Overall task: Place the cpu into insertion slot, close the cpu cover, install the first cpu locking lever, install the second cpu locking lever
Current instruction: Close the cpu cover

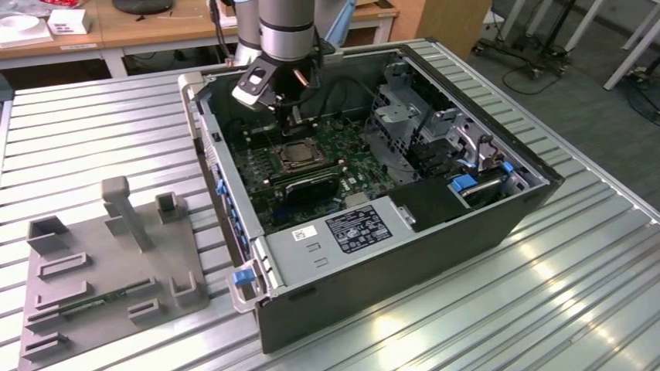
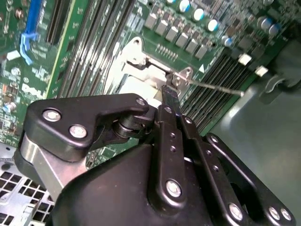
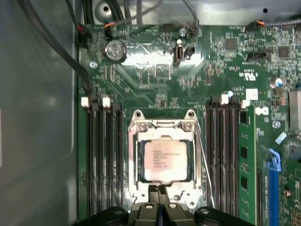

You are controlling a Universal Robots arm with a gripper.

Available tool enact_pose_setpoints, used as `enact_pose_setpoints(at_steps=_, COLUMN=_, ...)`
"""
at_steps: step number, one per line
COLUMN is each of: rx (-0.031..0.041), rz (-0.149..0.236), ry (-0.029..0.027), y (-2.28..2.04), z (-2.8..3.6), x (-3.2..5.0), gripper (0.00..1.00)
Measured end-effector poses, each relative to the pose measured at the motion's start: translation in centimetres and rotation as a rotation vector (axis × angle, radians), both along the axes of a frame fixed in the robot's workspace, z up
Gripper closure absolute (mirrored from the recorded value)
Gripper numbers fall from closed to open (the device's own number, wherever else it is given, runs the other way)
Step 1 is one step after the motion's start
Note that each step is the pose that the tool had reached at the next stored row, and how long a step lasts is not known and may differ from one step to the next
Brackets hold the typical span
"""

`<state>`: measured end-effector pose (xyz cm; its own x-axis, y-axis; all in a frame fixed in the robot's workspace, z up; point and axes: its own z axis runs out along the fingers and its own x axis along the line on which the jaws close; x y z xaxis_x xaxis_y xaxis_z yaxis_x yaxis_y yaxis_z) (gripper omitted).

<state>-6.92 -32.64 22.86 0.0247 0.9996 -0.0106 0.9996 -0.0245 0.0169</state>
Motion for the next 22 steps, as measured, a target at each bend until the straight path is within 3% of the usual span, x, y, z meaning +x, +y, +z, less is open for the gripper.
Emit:
enact_pose_setpoints(at_steps=6, rx=-0.0022, rz=0.0, ry=0.0, y=-0.6, z=-0.09, x=-0.45, gripper=0.89)
enact_pose_setpoints(at_steps=14, rx=-0.0026, rz=0.007, ry=0.0, y=-0.63, z=-0.1, x=-0.45, gripper=0.89)
enact_pose_setpoints(at_steps=22, rx=-0.0026, rz=0.147, ry=-0.0002, y=-0.63, z=-0.32, x=-0.44, gripper=0.89)
